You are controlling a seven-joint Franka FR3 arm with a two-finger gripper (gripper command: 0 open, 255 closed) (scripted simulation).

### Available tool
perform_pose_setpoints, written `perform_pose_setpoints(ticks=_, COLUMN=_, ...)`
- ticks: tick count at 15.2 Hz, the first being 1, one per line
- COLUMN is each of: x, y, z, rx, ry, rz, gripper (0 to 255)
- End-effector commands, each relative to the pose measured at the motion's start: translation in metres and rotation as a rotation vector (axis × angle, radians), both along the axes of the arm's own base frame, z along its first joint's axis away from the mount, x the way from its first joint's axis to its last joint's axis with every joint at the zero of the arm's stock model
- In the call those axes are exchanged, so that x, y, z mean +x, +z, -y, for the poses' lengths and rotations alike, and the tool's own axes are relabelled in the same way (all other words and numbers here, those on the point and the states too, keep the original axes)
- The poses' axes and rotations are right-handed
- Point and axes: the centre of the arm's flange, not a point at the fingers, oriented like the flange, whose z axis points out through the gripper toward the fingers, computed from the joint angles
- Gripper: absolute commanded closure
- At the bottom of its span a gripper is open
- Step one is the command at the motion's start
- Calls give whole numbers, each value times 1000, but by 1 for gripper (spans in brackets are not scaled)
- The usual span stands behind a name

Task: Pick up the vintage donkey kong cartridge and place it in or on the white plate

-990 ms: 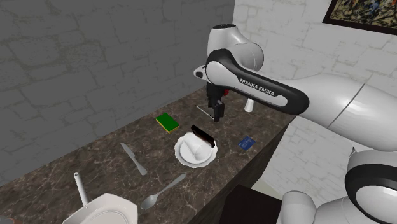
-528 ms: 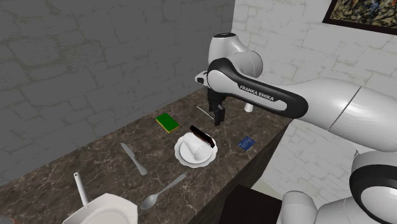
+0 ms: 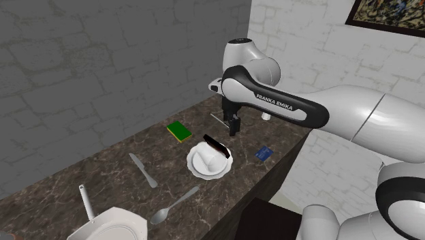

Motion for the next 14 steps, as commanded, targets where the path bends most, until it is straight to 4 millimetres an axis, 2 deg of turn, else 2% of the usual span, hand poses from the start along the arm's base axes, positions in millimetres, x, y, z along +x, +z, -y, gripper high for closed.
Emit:
perform_pose_setpoints(ticks=1, x=0, y=0, z=0, rx=0, ry=0, rz=0, gripper=255)
perform_pose_setpoints(ticks=10, x=0, y=0, z=0, rx=0, ry=0, rz=0, gripper=255)
perform_pose_setpoints(ticks=11, x=0, y=0, z=0, rx=0, ry=0, rz=0, gripper=0)
perform_pose_setpoints(ticks=14, x=1, y=-15, z=-67, rx=-199, ry=-277, rz=-33, gripper=0)
